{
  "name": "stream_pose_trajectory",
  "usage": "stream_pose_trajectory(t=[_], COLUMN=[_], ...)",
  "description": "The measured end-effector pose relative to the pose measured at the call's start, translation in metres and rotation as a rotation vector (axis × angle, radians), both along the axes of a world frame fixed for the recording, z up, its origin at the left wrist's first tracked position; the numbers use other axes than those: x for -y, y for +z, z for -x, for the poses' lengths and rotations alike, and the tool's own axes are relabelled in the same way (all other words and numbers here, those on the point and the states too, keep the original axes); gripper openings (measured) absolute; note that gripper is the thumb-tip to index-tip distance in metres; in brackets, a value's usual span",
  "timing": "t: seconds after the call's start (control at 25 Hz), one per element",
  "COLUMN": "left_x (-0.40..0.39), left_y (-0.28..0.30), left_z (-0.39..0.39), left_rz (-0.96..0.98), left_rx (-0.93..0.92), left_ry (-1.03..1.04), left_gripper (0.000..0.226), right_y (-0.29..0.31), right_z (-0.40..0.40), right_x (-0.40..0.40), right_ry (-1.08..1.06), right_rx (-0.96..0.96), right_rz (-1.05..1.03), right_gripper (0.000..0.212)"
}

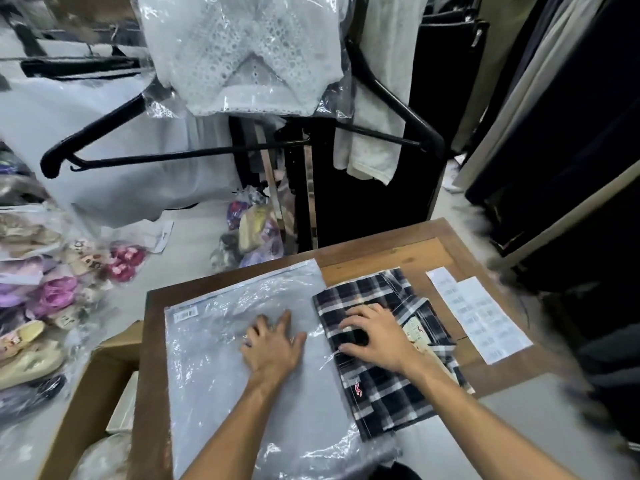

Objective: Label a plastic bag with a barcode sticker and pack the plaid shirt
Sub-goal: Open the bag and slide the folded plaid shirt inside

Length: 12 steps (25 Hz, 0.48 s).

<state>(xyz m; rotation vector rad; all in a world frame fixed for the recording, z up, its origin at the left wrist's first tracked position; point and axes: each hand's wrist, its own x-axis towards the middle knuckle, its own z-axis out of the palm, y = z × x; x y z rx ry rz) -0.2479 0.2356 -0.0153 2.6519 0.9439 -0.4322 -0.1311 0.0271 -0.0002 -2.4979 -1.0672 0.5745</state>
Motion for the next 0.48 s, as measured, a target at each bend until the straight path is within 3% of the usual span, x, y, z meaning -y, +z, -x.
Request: stream_pose_trajectory(t=[0.2,0.48], left_x=[0.002,-0.002], left_y=[-0.003,0.002], left_z=[-0.007,-0.002], left_rz=[-0.04,-0.084], left_rx=[-0.098,-0.156], left_ry=[-0.031,-0.089], left_gripper=[0.07,0.068], right_y=[-0.018,-0.031], right_z=[-0.013,-0.023], right_x=[0.014,0.027], right_ry=[0.072,0.082], right_rx=[0.091,0.049], right_rz=[0.05,-0.042], right_gripper=[0.064,0.063])
